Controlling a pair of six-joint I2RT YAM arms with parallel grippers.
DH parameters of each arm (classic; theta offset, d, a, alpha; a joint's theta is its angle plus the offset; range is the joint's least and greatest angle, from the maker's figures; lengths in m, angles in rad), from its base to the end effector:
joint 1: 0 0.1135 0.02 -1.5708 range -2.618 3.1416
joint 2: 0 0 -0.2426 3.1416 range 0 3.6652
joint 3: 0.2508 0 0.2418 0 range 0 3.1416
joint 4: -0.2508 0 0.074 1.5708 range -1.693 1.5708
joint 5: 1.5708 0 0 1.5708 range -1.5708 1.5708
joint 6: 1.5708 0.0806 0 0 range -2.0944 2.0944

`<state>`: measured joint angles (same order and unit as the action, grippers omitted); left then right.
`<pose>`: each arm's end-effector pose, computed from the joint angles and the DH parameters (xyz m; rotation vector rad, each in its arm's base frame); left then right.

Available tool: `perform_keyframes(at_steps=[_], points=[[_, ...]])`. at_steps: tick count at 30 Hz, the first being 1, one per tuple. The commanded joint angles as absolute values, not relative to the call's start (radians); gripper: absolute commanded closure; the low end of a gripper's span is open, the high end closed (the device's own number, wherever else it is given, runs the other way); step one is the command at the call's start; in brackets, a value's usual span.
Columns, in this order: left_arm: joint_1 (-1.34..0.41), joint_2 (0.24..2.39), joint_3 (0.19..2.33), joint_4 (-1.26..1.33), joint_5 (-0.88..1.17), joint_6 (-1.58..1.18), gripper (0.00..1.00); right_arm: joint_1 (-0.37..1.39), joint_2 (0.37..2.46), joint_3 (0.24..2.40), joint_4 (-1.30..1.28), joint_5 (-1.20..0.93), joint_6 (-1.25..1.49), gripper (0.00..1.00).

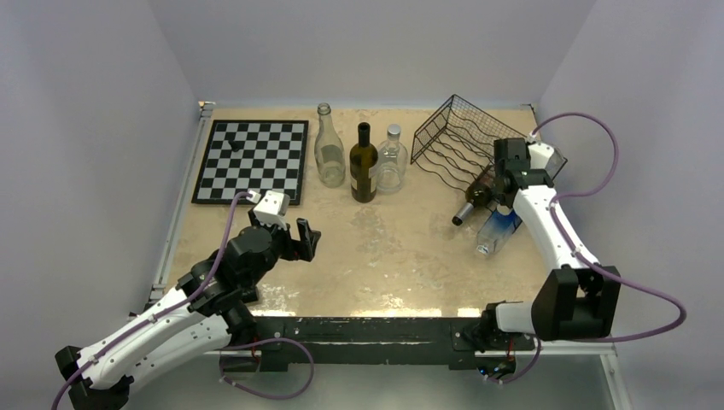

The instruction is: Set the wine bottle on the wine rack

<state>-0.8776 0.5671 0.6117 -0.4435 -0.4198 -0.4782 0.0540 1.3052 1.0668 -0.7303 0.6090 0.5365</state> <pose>0.1420 -0.1196 0.2569 0.1163 1.9612 -0.4869 0.2795 -0.0311 0.2351 0.7860 2.2324 -0.4954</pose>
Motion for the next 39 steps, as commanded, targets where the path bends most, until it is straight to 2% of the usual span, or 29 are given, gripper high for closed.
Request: perform_keyframes(at_steps=[1, 9, 10, 11, 14, 16, 21, 28, 33, 35, 39], points=[[-0.88, 0.566, 0.629, -0.439, -0.426, -0.465, 0.09, 0.026, 1.33, 1.178, -0.561, 0.647, 0.575, 1.0], [-0.879, 0.567, 0.621, -0.433, -0.457, -0.47, 0.09, 0.005, 1.421, 1.236, -0.614, 0.658, 0.589, 1.0], [-0.88, 0.566, 0.62, -0.432, -0.457, -0.468, 0.09, 0.005, 1.428, 1.24, -0.622, 0.658, 0.591, 0.97], [-0.879, 0.564, 0.62, -0.432, -0.458, -0.468, 0.09, 0.005, 1.433, 1.241, -0.627, 0.657, 0.593, 0.86], [-0.88, 0.556, 0.618, -0.432, -0.459, -0.468, 0.09, 0.005, 1.431, 1.227, -0.631, 0.644, 0.604, 0.69], [-0.879, 0.552, 0.617, -0.433, -0.459, -0.468, 0.09, 0.005, 1.417, 1.208, -0.632, 0.638, 0.612, 0.52], [-0.88, 0.541, 0.614, -0.439, -0.467, -0.467, 0.08, 0.005, 1.373, 1.182, -0.641, 0.629, 0.594, 0.35], [-0.88, 0.509, 0.645, -0.478, -0.493, -0.472, 0.07, 0.005, 1.222, 1.172, -0.65, 0.6, 0.5, 0.26], [-0.88, 0.487, 0.652, -0.479, -0.472, -0.475, 0.04, 0.026, 1.123, 1.219, -0.649, 0.316, 0.334, 0.19], [-0.879, 0.484, 0.656, -0.477, -0.46, -0.476, 0.02, 0.066, 1.116, 1.263, -0.694, 0.224, 0.283, 0.18], [-0.88, 0.477, 0.668, -0.478, -0.42, -0.47, 0.01, 0.241, 1.127, 1.338, -0.739, 0.175, 0.187, 0.17]])
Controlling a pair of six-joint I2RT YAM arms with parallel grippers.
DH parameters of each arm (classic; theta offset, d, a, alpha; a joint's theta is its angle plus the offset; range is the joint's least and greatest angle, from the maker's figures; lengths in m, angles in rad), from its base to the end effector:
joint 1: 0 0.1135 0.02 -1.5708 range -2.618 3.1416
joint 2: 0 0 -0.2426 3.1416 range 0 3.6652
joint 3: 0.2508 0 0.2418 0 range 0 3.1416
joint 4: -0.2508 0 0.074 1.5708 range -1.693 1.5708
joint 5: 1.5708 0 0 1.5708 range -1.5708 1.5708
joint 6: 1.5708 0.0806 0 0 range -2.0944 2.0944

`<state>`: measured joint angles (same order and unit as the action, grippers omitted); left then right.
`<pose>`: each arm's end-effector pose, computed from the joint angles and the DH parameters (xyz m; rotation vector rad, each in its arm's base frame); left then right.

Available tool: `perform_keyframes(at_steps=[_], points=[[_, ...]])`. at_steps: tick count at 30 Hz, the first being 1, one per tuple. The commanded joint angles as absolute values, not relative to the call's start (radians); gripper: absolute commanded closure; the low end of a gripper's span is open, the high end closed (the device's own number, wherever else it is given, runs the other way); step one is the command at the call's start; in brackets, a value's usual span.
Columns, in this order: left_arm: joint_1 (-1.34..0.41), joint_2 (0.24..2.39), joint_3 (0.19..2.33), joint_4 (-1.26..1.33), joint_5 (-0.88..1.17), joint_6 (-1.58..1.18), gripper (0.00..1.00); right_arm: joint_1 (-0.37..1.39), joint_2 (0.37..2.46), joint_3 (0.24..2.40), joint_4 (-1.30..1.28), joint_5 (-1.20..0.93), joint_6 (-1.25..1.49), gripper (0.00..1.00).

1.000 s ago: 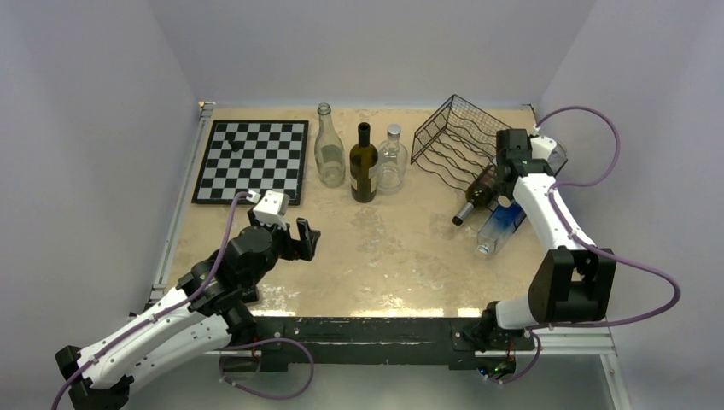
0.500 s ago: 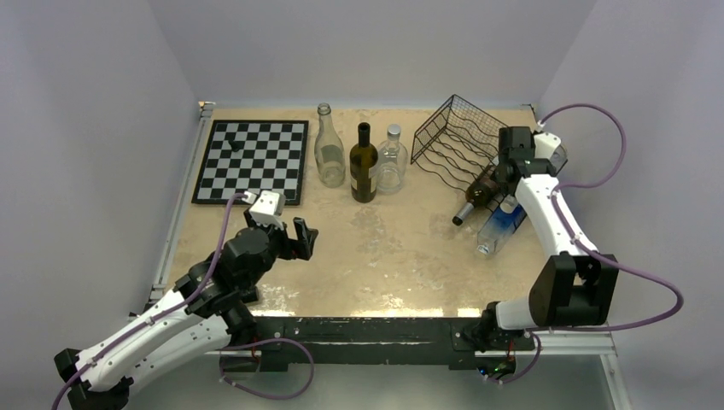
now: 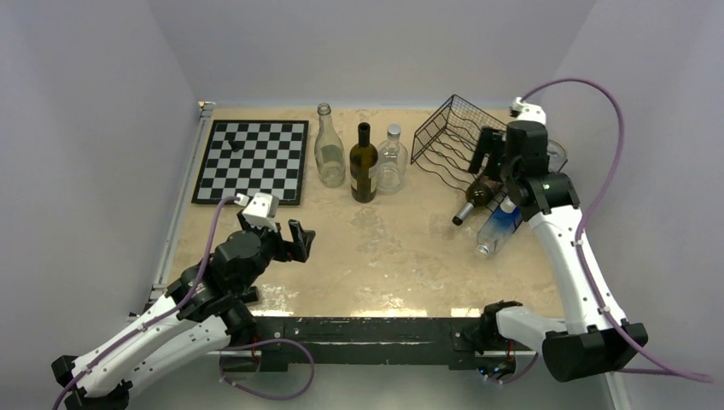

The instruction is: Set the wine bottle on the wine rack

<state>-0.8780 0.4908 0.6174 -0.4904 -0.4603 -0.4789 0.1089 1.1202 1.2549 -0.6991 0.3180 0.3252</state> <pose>0.1345 -0.1060 0.2649 0.0758 1.9222 -0.4751 0.2668 0.0038 0.3423 0.4103 2.0644 -0.0798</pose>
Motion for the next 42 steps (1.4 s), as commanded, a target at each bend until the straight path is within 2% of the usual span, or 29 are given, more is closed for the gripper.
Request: perform_keyframes(at_steps=[1, 4, 8, 17, 23, 30, 34, 37, 40, 41, 42], points=[[-0.879, 0.471, 0.671, -0.477, -0.409, -0.471, 0.01, 0.27, 1.138, 1.355, -0.753, 0.167, 0.186, 0.17], [-0.88, 0.443, 0.672, -0.477, -0.381, -0.471, 0.01, 0.338, 1.174, 1.383, -0.736, 0.101, 0.186, 0.17], [-0.879, 0.411, 0.676, -0.494, -0.378, -0.474, 0.01, 0.414, 1.242, 1.381, -0.587, 0.043, 0.162, 0.16], [-0.879, 0.402, 0.701, -0.573, -0.386, -0.502, 0.01, 0.492, 1.514, 1.508, -0.368, 0.08, 0.151, 0.2], [-0.879, 0.399, 0.714, -0.606, -0.401, -0.509, 0.01, 0.493, 1.655, 1.607, -0.322, 0.149, 0.162, 0.29], [-0.879, 0.412, 0.725, -0.618, -0.416, -0.505, 0.01, 0.493, 1.763, 1.683, -0.347, 0.113, 0.16, 0.44], [-0.879, 0.428, 0.734, -0.622, -0.419, -0.497, 0.01, 0.494, 1.823, 1.749, -0.43, 0.07, 0.157, 0.58], [-0.879, 0.435, 0.735, -0.625, -0.423, -0.494, 0.01, 0.494, 1.821, 1.744, -0.446, 0.075, 0.162, 0.63], [-0.879, 0.438, 0.735, -0.623, -0.422, -0.492, 0.01, 0.497, 1.818, 1.744, -0.469, 0.097, 0.158, 0.63], [-0.879, 0.44, 0.735, -0.623, -0.42, -0.491, 0.01, 0.497, 1.816, 1.743, -0.477, 0.102, 0.151, 0.65], [-0.879, 0.44, 0.734, -0.623, -0.42, -0.489, 0.01, 0.497, 1.814, 1.744, -0.487, 0.105, 0.146, 0.72]])
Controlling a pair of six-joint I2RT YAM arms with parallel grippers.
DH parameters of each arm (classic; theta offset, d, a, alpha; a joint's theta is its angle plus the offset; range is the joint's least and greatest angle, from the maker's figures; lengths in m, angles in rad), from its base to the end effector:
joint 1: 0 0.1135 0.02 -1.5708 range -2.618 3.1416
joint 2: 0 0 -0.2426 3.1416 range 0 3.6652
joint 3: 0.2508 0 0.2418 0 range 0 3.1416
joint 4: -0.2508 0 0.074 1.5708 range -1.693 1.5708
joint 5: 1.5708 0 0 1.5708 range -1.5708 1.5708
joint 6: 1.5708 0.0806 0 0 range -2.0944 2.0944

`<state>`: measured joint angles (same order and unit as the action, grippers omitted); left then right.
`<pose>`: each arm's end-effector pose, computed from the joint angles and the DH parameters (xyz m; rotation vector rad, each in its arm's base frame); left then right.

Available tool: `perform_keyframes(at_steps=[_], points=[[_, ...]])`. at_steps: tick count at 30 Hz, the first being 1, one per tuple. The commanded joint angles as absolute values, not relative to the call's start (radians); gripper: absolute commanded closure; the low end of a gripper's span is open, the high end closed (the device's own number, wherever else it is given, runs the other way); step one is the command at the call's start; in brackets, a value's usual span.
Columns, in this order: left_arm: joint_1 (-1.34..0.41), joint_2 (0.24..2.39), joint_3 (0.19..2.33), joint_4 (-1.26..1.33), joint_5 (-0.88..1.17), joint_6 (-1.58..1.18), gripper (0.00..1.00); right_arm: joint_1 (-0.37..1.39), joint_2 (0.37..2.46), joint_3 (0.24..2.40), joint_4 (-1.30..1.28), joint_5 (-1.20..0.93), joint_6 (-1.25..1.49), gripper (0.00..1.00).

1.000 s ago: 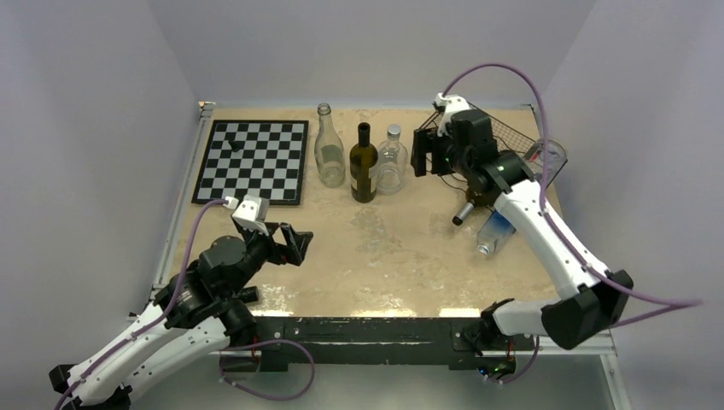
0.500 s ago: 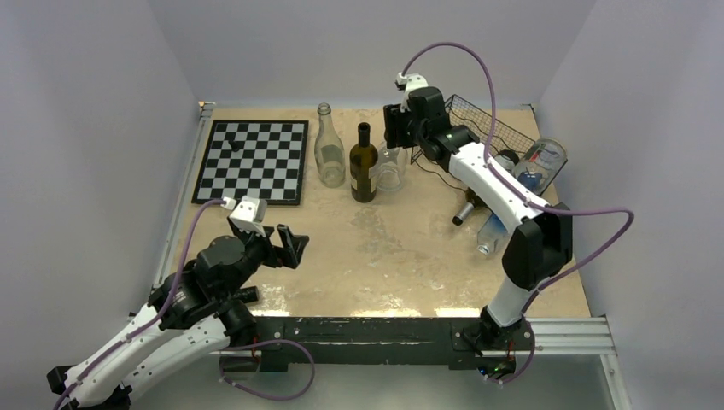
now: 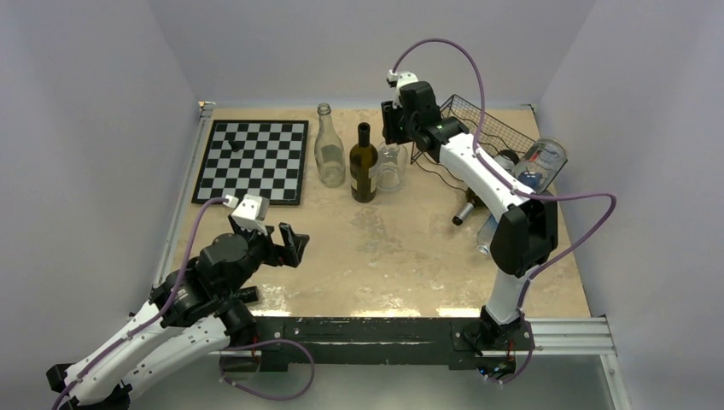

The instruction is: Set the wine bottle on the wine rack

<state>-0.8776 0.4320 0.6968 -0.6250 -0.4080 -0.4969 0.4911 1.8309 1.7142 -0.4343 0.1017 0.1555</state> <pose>0.1195 -0.0938 0.2821 0.0933 1.9344 -0.5350 0.4037 0.2066 0.2995 -0.2960 2.1103 0.2756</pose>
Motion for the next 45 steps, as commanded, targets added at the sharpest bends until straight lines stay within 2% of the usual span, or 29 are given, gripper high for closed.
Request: perform_keyframes(at_steps=[1, 2, 3, 14, 20, 27, 37, 44, 45], points=[[-0.879, 0.44, 0.733, -0.624, -0.42, -0.487, 0.01, 0.497, 1.81, 1.745, -0.496, 0.11, 0.143, 0.88], [-0.879, 0.439, 0.732, -0.624, -0.419, -0.488, 0.01, 0.499, 1.805, 1.743, -0.507, 0.12, 0.143, 0.98], [-0.879, 0.439, 0.73, -0.624, -0.419, -0.488, 0.01, 0.502, 1.791, 1.736, -0.516, 0.132, 0.142, 1.0], [-0.879, 0.443, 0.714, -0.602, -0.389, -0.497, 0.01, 0.553, 1.6, 1.706, -0.648, 0.219, 0.175, 1.0], [-0.879, 0.454, 0.702, -0.582, -0.365, -0.507, 0.01, 0.578, 1.538, 1.719, -0.758, 0.204, 0.216, 1.0], [-0.88, 0.465, 0.648, -0.541, -0.333, -0.533, 0.01, 0.678, 1.47, 1.632, -0.774, 0.179, 0.246, 1.0], [-0.88, 0.528, 0.574, -0.464, -0.316, -0.576, 0.01, 0.847, 1.539, 1.673, -0.79, 0.192, 0.291, 1.0], [-0.879, 0.531, 0.474, -0.384, -0.31, -0.664, 0.01, 0.9, 1.622, 1.715, -0.838, 0.226, 0.28, 1.0], [-0.879, 0.531, 0.466, -0.38, -0.31, -0.668, 0.01, 0.905, 1.631, 1.719, -0.843, 0.228, 0.276, 0.89]])
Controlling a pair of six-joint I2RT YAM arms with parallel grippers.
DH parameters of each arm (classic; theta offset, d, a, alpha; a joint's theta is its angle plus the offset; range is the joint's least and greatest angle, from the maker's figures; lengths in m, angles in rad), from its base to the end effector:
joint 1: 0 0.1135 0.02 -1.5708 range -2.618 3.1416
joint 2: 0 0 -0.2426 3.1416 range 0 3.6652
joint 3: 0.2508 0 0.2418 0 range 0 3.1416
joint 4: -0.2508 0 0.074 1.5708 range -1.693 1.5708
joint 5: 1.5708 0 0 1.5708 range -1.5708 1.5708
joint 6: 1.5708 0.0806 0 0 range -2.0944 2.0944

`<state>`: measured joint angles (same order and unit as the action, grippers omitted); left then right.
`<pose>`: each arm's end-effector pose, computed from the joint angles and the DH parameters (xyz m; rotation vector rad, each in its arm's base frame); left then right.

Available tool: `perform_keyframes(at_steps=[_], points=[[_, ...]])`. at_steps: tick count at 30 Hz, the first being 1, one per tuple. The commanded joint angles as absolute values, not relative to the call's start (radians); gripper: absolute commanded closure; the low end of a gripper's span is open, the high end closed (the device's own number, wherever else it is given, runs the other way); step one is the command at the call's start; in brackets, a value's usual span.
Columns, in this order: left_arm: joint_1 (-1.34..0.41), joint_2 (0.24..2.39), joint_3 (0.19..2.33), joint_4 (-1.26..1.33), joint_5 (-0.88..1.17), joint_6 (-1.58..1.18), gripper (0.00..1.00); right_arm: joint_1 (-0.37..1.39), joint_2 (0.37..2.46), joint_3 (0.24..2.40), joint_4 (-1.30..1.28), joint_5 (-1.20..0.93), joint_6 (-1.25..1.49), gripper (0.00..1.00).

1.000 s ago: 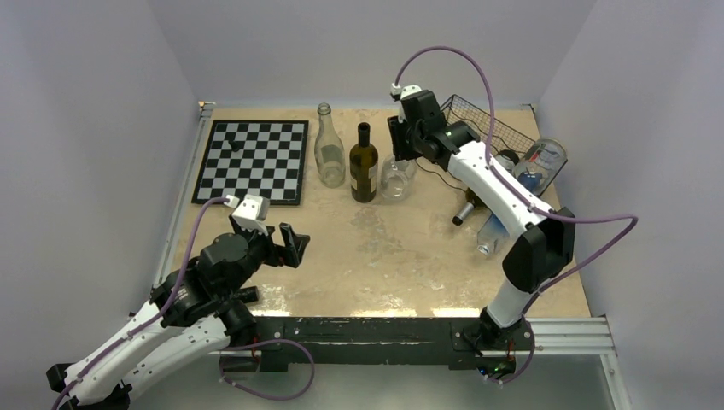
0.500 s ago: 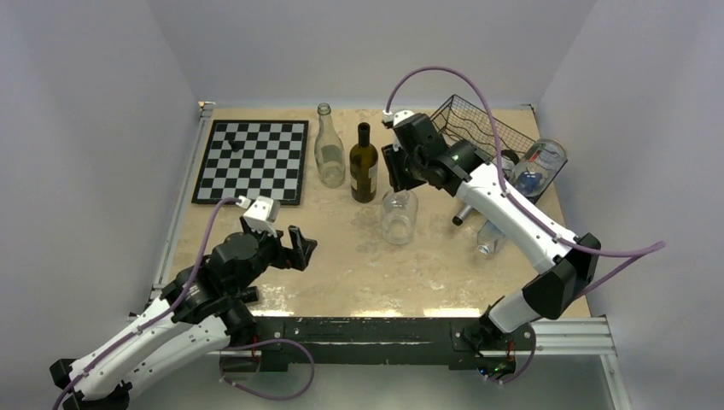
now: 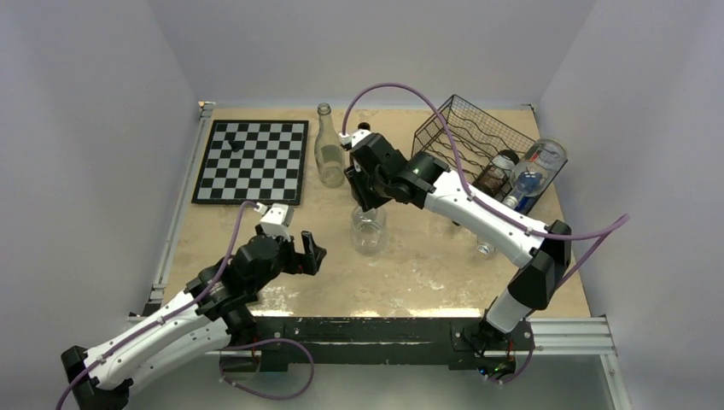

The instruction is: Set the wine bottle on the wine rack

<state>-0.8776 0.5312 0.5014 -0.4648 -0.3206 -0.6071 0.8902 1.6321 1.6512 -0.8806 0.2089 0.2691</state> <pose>0.1341 -0.1216 0.2180 0.0816 2.0895 -0.5918 0.2442 0.2751 0.3041 -0.6513 2.3374 0.2791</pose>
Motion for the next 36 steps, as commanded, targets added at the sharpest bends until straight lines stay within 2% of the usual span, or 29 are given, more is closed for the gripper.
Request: perform_keyframes(at_steps=[1, 3, 6, 8, 15, 22, 25, 26, 28, 30, 36], points=[[-0.879, 0.531, 0.463, -0.379, -0.311, -0.669, 0.01, 0.91, 1.639, 1.721, -0.85, 0.227, 0.27, 0.78], [-0.879, 0.532, 0.462, -0.38, -0.319, -0.667, 0.01, 0.92, 1.646, 1.72, -0.852, 0.225, 0.258, 0.56], [-0.879, 0.532, 0.464, -0.382, -0.33, -0.657, 0.01, 0.925, 1.655, 1.729, -0.869, 0.223, 0.247, 0.41], [-0.879, 0.532, 0.463, -0.381, -0.335, -0.652, 0.01, 0.925, 1.672, 1.749, -0.898, 0.221, 0.239, 0.4], [-0.879, 0.537, 0.443, -0.337, -0.313, -0.672, 0.01, 0.925, 1.766, 1.823, -1.008, 0.226, 0.233, 0.45], [-0.879, 0.54, 0.426, -0.333, -0.313, -0.677, 0.01, 0.925, 1.774, 1.784, -1.023, 0.243, 0.239, 0.4], [-0.879, 0.545, 0.428, -0.33, -0.314, -0.673, 0.01, 0.925, 1.783, 1.783, -1.028, 0.243, 0.24, 0.5], [-0.879, 0.547, 0.427, -0.327, -0.314, -0.673, 0.01, 0.925, 1.786, 1.786, -1.031, 0.24, 0.24, 0.58], [-0.879, 0.55, 0.426, -0.323, -0.313, -0.676, 0.01, 0.923, 1.79, 1.791, -1.034, 0.231, 0.24, 0.82], [-0.879, 0.555, 0.422, -0.316, -0.307, -0.68, 0.01, 0.922, 1.79, 1.794, -1.037, 0.224, 0.238, 1.0], [-0.878, 0.601, 0.372, -0.227, -0.241, -0.684, 0.09, 0.899, 1.732, 1.759, -0.978, 0.128, 0.271, 1.0]])
